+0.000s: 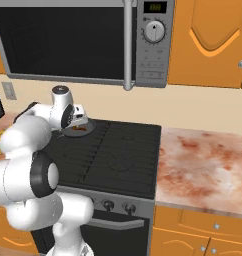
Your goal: Place the chicken drumstick on the plate and place the avocado on the same plate.
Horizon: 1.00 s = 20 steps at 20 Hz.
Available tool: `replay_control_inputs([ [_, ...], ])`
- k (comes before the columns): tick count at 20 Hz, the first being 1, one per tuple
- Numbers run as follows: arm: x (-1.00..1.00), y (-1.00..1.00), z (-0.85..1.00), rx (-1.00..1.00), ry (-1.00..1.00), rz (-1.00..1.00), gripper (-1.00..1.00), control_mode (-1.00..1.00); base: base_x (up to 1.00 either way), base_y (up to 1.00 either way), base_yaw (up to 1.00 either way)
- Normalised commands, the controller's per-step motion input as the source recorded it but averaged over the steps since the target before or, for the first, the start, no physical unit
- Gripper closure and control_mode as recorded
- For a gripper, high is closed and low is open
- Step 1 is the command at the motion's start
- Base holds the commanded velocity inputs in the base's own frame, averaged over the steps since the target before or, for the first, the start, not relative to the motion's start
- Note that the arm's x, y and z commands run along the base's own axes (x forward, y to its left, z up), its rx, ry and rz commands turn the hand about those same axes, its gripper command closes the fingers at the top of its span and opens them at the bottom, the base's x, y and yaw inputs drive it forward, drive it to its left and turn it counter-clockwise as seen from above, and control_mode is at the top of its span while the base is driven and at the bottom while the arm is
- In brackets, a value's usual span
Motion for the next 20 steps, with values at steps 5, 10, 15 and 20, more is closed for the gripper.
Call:
replay_control_inputs([
  [5, 0.42, 0.19, -0.23, 0.0, -0.02, 0.0, -1.0, -1.0, 0.0, 0.0, 0.0],
  [10, 0.37, 0.16, -0.19, 0.0, 0.0, 0.01, -1.0, -1.0, 0.0, 0.0, 0.0],
  [15, 0.39, 0.08, -0.12, 0.0, 0.0, 0.02, -1.0, -1.0, 0.0, 0.0, 0.0],
  [20, 0.51, 0.1, -0.08, 0.0, 0.0, 0.0, -1.0, -1.0, 0.0, 0.0, 0.0],
])
